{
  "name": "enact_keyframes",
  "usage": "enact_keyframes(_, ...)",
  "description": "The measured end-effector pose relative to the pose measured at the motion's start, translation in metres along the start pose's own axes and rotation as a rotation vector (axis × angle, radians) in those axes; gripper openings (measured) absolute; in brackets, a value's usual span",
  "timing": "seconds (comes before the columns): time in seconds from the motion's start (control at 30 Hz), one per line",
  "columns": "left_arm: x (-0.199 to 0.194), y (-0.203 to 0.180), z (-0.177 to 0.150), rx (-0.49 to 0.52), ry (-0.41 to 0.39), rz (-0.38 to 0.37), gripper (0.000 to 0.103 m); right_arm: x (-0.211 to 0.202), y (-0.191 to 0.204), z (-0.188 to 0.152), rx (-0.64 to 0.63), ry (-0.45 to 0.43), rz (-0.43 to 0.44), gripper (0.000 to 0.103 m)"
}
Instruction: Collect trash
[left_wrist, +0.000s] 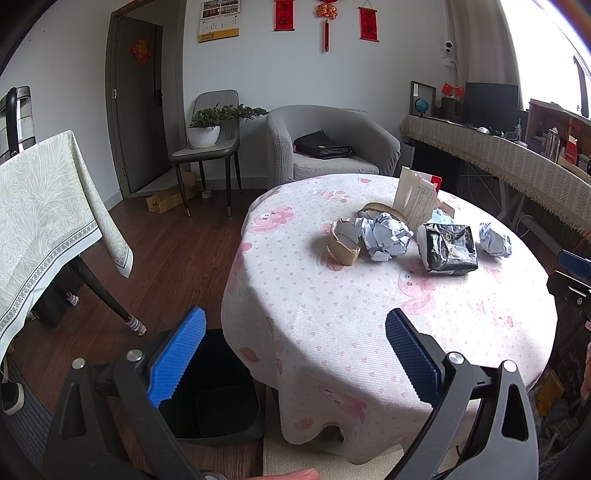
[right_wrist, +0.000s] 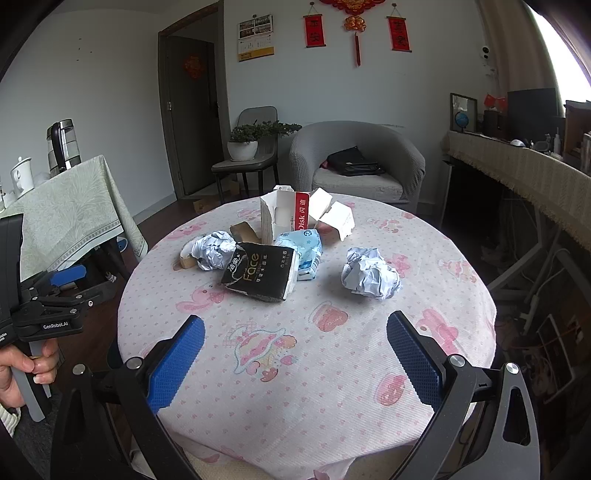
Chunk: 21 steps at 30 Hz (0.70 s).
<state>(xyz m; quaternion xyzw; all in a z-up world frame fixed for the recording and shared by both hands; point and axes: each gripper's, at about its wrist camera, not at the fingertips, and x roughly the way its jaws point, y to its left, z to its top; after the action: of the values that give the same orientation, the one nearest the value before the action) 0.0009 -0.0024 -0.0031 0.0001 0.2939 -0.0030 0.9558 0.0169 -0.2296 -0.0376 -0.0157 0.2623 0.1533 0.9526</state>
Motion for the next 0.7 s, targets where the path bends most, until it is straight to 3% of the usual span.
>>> enact_keyframes(0.7, 0.0003, -0.0018, -0.001, 0.002, 0.0, -0.002, 0.1, -0.0001, -0.0012, 0.0006, 0.005, -0.001, 0.0, 0.1)
